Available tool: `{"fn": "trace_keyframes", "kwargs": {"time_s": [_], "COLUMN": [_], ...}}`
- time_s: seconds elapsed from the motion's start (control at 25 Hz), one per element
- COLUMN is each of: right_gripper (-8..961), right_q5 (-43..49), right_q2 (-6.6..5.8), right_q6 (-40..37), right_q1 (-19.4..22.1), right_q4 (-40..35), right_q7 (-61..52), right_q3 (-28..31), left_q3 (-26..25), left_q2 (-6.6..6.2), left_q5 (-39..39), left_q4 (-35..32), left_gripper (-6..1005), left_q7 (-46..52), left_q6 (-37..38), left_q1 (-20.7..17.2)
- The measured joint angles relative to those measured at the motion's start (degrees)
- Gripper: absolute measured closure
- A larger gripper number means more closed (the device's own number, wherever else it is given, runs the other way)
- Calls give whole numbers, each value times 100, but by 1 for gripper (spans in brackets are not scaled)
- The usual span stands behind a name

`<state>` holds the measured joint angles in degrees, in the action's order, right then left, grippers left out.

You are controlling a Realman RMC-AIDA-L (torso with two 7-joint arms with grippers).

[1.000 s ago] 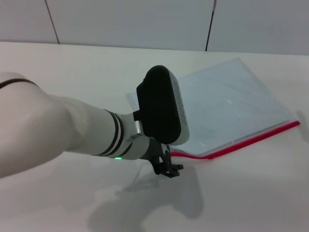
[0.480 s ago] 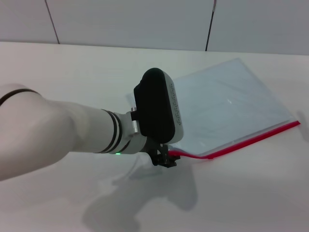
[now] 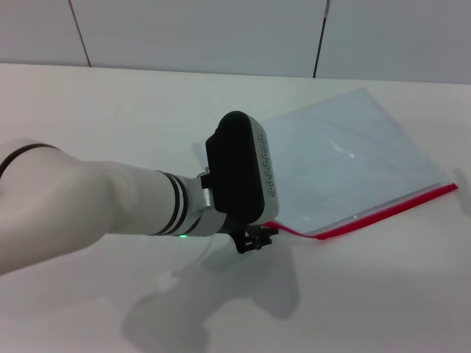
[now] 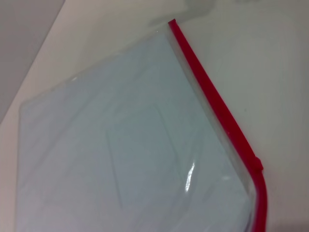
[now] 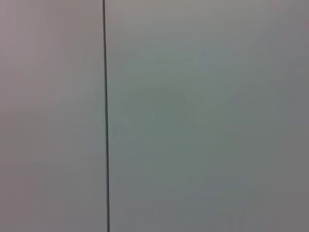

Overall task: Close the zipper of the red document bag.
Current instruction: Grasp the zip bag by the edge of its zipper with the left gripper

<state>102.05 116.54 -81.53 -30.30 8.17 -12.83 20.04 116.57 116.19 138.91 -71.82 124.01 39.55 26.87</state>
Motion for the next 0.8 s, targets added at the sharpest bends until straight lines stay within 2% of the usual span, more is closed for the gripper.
{"fn": "trace_keyframes", "kwargs": {"time_s": [0.32, 0.52, 0.8], "right_gripper": [217, 217, 217], "right_q5": [-10, 7, 22], "right_q2": [0, 0, 0], "right_q6": [-11, -12, -12], "right_q1": [11, 24, 21], "right_q4": [0, 0, 0], "right_q7": [0, 0, 3], "right_q3": [0, 0, -2], "left_q3": [144, 167, 165], "left_q2": [9, 9, 9], "left_q5": [-52, -50, -18], "left_q4": [190, 201, 339], "left_gripper": [535, 713, 891], "left_q7": [-3, -6, -7], "left_q6": [-191, -200, -341], "left_q1": [76, 76, 74]}}
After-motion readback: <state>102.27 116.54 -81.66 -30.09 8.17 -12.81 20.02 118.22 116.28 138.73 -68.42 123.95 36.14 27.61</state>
